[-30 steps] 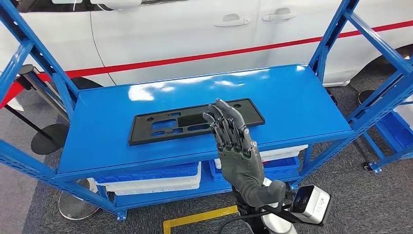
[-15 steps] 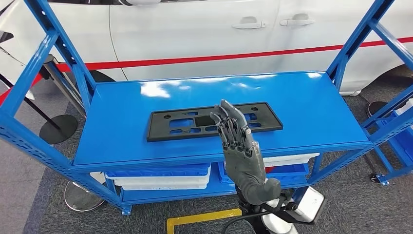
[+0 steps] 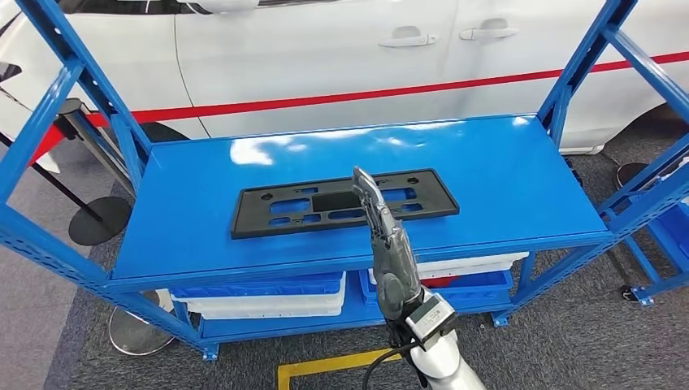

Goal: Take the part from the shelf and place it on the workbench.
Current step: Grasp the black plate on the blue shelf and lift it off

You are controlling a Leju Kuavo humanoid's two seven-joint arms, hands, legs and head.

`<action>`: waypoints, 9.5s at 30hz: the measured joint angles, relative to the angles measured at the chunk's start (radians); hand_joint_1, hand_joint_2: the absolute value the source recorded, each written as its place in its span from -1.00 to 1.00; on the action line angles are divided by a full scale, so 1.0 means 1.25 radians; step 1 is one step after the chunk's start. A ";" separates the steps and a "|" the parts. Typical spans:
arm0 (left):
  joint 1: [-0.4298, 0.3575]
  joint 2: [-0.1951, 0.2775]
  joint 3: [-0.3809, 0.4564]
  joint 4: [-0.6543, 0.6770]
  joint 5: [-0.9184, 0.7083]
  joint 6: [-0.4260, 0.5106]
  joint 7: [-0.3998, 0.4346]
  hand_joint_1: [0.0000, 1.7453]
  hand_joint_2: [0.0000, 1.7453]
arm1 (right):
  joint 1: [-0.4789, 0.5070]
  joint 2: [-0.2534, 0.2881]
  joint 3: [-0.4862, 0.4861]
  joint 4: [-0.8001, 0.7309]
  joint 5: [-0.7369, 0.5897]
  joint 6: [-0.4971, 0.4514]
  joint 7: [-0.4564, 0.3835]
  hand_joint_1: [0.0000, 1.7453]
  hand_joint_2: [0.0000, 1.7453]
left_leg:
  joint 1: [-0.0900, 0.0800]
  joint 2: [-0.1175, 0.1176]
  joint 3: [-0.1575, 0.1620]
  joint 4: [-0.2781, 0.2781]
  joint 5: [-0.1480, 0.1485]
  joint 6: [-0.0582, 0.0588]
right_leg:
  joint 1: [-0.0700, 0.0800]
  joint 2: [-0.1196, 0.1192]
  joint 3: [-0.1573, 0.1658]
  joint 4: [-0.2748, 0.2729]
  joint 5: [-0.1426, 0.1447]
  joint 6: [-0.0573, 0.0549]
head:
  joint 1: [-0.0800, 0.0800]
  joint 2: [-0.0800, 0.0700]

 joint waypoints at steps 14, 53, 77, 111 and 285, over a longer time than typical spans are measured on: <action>0.001 -0.007 0.000 0.001 0.007 -0.022 -0.001 -1.00 -1.00 | -0.010 0.000 0.014 0.031 -0.030 0.023 0.001 -1.00 -1.00 | -0.004 -0.003 0.036 -0.084 0.021 0.040 | -0.002 0.003 -0.088 0.174 -0.056 0.033 | 0.002 0.000; -0.004 -0.009 0.000 0.001 0.005 -0.004 0.008 -1.00 -1.00 | -0.004 0.001 0.007 0.000 -0.164 0.081 0.022 -1.00 1.00 | -0.008 -0.006 0.065 -0.074 -0.020 0.008 | -0.003 0.012 -0.019 0.005 0.006 0.003 | 0.003 0.000; -0.005 -0.007 0.001 0.001 0.020 0.001 -0.002 -1.00 -1.00 | -0.037 0.003 0.043 0.013 0.105 -0.069 0.067 -1.00 1.00 | -0.004 -0.008 0.049 -0.092 0.021 0.033 | -0.008 0.008 -0.047 0.085 -0.019 0.028 | 0.006 0.000; 0.005 -0.002 0.000 0.001 0.003 -0.040 -0.037 -1.00 -1.00 | 0.108 -0.508 0.155 -0.060 0.431 -0.014 0.275 -1.00 1.00 | -0.011 -0.007 0.046 -0.087 0.015 0.033 | -0.001 0.008 -0.005 0.006 -0.008 0.027 | 0.007 0.000; 0.007 0.013 0.025 0.004 0.031 -0.043 -0.077 -1.00 -1.00 | -0.349 -0.539 0.283 0.078 0.219 -0.020 0.251 -1.00 1.00 | -0.001 -0.007 0.021 -0.079 0.032 0.043 | -0.003 0.007 -0.053 0.087 -0.050 0.039 | 0.009 0.000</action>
